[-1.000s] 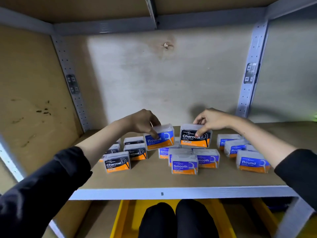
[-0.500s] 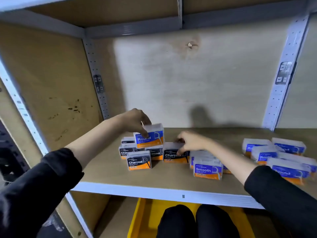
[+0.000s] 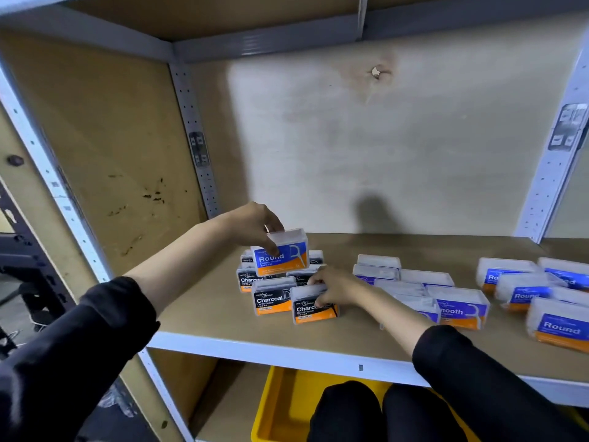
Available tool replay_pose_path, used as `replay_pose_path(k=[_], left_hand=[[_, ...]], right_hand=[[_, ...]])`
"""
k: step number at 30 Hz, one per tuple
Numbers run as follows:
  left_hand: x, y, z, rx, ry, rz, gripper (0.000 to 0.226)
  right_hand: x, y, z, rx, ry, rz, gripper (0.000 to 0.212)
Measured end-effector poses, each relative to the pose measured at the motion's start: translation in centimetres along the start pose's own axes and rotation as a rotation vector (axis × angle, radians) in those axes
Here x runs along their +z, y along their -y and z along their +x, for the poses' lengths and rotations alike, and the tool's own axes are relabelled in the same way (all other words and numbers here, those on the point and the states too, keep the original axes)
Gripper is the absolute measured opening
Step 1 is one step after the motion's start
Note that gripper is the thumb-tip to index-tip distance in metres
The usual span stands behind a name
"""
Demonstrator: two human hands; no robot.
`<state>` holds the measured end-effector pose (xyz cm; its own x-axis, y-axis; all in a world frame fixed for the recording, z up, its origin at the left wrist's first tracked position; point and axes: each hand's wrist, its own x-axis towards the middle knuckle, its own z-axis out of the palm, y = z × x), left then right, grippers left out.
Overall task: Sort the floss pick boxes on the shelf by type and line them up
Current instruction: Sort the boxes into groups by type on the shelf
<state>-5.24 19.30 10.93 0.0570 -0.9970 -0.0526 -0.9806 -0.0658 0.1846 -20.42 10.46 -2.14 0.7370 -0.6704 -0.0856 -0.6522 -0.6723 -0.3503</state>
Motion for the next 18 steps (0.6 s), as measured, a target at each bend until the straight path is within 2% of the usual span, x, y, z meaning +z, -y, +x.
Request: replay_pose_path(k=[18], left_hand=[[0.20, -0.85, 0.95, 0.025, 0.026, 0.004, 0.050]], right_hand=[[0.83, 0.45, 0.09, -0.054, -0.043, -0.115, 0.059]])
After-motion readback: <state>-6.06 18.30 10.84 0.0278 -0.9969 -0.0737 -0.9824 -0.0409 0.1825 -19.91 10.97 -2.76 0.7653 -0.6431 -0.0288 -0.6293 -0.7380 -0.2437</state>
